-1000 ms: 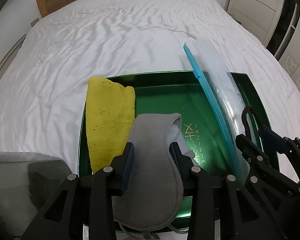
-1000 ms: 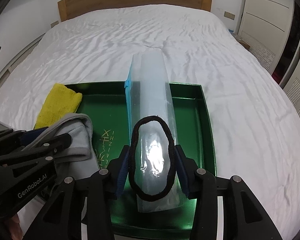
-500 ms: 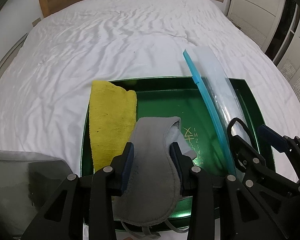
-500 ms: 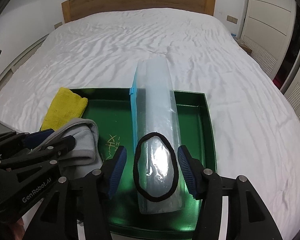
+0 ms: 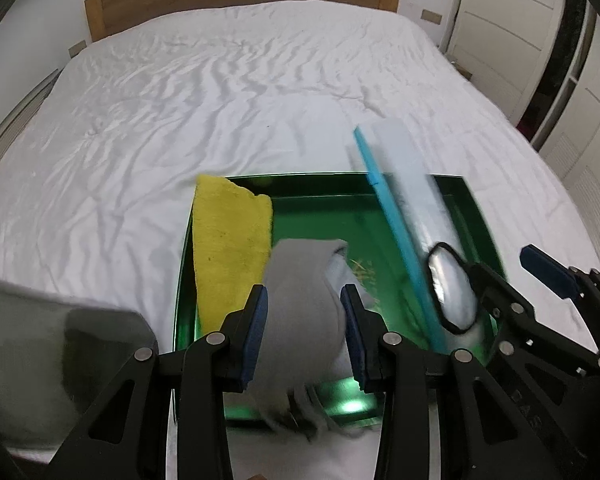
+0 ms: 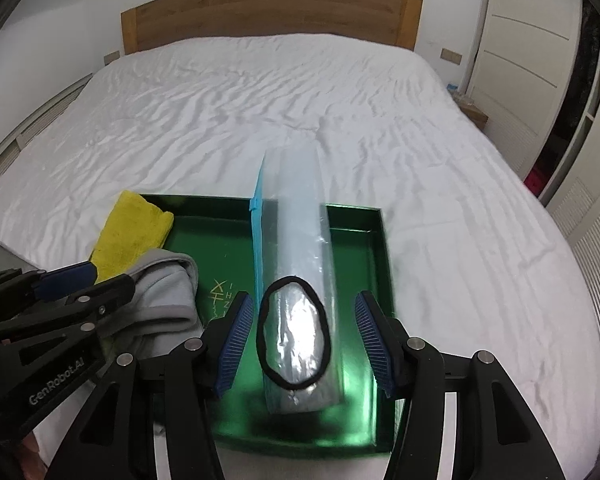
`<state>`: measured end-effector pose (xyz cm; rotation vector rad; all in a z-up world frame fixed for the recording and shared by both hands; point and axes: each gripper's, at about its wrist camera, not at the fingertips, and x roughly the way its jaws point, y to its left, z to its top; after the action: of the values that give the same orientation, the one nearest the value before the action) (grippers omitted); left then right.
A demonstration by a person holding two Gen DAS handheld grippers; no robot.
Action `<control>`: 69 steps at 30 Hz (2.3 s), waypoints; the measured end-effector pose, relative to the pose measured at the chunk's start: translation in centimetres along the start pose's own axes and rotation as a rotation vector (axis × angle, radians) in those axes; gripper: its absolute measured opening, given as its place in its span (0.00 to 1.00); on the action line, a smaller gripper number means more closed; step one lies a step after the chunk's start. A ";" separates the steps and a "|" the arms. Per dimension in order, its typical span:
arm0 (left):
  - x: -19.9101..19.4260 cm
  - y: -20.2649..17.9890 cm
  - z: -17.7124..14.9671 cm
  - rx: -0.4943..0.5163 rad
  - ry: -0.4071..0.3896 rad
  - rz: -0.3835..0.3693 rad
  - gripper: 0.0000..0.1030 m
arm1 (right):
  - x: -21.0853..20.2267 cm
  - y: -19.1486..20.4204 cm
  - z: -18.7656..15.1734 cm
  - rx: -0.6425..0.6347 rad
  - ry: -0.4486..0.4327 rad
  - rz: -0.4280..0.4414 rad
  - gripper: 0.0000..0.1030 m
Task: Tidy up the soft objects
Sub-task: 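Open both tools and move them back toward the remaining items on the bed, then grasp the dark grey towel with the left tool while the right tool grasps the white mesh cloth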
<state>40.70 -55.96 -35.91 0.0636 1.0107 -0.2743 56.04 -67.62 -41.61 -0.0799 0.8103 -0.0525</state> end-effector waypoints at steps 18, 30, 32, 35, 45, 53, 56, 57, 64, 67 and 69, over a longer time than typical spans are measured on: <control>-14.7 5.7 -7.2 0.018 -0.048 -0.112 0.33 | -16.5 5.8 -5.2 -0.016 -0.012 -0.035 0.52; -22.0 20.8 -13.1 -0.008 -0.051 0.039 0.37 | -27.2 17.2 -7.4 -0.004 -0.036 0.062 0.52; -22.6 23.7 -14.2 -0.019 -0.037 0.070 0.37 | -28.2 19.2 -7.6 -0.005 -0.034 0.083 0.52; -23.3 28.0 -16.1 -0.038 -0.011 0.130 0.38 | -29.5 22.0 -7.8 -0.006 -0.028 0.115 0.52; -24.8 38.1 -21.5 -0.072 0.061 0.229 0.39 | -32.4 29.4 -9.0 0.001 -0.006 0.175 0.52; -24.3 40.4 -26.4 -0.016 0.151 0.210 0.39 | -32.2 33.4 -10.5 -0.016 0.029 0.206 0.52; -23.8 40.7 -27.6 -0.002 0.178 0.186 0.39 | -31.0 34.5 -10.8 -0.025 0.040 0.213 0.52; -23.6 40.7 -27.9 -0.001 0.183 0.179 0.39 | -30.7 34.8 -10.9 -0.026 0.043 0.216 0.52; -22.5 41.1 -29.5 -0.020 0.214 0.148 0.41 | -28.9 36.2 -11.9 -0.028 0.070 0.230 0.52; -22.4 40.3 -29.6 -0.003 0.212 0.129 0.41 | -28.1 36.8 -12.7 -0.037 0.088 0.236 0.52; -22.3 39.7 -29.6 -0.002 0.213 0.106 0.41 | -27.6 36.9 -13.2 -0.040 0.099 0.237 0.52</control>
<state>15.26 -7.97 -35.78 0.1466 1.2151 -0.1715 28.04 -29.42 -34.11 -0.0185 0.9146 0.1850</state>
